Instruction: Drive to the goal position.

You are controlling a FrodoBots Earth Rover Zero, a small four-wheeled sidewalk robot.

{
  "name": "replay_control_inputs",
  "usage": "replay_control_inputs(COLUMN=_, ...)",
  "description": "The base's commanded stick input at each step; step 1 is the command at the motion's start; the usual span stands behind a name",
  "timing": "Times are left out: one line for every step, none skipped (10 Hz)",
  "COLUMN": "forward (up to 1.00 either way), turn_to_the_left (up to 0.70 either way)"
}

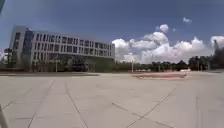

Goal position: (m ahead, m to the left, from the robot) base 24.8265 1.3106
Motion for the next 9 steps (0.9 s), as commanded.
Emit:
replay_control_inputs(forward=1.0, turn_to_the_left=0.0)
replay_control_inputs(forward=1.0, turn_to_the_left=0.0)
replay_control_inputs(forward=1.0, turn_to_the_left=0.0)
replay_control_inputs(forward=1.0, turn_to_the_left=0.0)
replay_control_inputs(forward=1.0, turn_to_the_left=0.0)
replay_control_inputs(forward=1.0, turn_to_the_left=0.0)
replay_control_inputs(forward=1.0, turn_to_the_left=0.0)
replay_control_inputs(forward=1.0, turn_to_the_left=0.0)
replay_control_inputs(forward=1.0, turn_to_the_left=0.0)
